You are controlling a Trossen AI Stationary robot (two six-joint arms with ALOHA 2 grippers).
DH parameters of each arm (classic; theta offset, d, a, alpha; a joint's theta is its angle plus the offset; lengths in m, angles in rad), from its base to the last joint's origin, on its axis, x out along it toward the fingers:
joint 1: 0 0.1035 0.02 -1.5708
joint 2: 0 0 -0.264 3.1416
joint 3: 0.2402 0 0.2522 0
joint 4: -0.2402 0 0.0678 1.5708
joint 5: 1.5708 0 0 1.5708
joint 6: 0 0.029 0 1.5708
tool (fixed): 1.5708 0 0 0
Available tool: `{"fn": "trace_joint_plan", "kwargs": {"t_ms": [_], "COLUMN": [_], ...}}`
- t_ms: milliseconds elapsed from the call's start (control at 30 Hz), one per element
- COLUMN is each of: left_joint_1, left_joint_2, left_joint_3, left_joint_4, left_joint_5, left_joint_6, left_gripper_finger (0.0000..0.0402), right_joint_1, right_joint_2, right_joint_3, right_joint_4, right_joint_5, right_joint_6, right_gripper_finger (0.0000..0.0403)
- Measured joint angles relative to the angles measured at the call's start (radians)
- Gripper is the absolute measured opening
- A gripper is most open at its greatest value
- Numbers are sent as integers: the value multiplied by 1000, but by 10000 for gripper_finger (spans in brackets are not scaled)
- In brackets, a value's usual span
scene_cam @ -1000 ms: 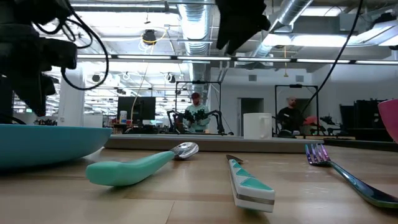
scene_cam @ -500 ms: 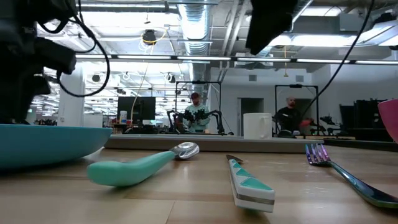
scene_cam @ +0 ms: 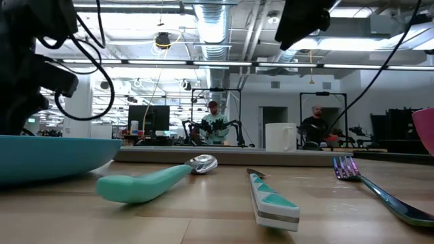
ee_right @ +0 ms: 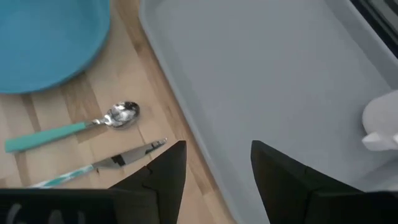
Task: Set up tray
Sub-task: Put the blue plate on the gray serving tray below the white cup
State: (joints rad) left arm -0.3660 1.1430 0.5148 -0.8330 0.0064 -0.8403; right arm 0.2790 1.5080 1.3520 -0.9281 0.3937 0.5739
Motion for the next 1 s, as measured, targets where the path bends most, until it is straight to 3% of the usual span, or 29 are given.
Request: {"fn": "trace_joint_plan", "kwargs": {"t_ms": [233, 600, 767, 1000], "left_joint_1": [0, 2, 11, 76], "left_joint_2": [38, 31, 32, -20], "left_joint_3": [-1, 0, 14, 92], "left_joint_4": [46, 46, 37, 49], "left_joint_5": [30, 84, 141, 95], "left_joint_6": [9, 5, 5, -22], "left_gripper_finger": [173, 12, 12, 1], "right_joint_1": [0, -14, -22, -39], "right_joint_2": [-1, 1, 1, 1], "right_joint_3": [0, 0, 0, 0], "right_joint_4": [-6, -7, -10, -38], "right_joint_5": [1, 1, 0, 0], "right_joint_6": [1, -17, -34, -37], "right_gripper_finger": [168, 164, 160, 151]}}
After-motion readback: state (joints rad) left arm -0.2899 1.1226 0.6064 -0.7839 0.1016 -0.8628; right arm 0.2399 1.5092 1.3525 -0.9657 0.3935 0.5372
